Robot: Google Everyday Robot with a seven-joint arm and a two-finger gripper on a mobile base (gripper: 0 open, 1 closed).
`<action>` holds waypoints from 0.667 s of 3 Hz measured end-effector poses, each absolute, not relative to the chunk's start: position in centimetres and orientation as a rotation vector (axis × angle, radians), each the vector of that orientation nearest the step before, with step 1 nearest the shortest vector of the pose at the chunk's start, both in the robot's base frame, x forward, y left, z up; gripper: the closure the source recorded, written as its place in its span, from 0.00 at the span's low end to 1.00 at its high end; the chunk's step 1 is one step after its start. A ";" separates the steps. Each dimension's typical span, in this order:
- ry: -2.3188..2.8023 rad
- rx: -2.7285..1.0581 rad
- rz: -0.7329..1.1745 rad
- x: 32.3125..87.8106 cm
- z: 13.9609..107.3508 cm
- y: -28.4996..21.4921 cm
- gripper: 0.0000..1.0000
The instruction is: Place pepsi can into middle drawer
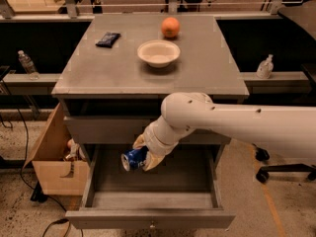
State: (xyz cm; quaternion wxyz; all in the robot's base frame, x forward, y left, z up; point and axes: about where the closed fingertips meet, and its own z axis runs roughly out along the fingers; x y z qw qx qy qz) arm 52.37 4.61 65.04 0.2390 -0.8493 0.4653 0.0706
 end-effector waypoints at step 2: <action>1.275 -2.229 0.230 52.2 57.9 3.6 1.00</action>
Offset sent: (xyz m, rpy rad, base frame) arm 0.0013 -0.0178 -0.1220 0.1606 -0.0206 -0.0693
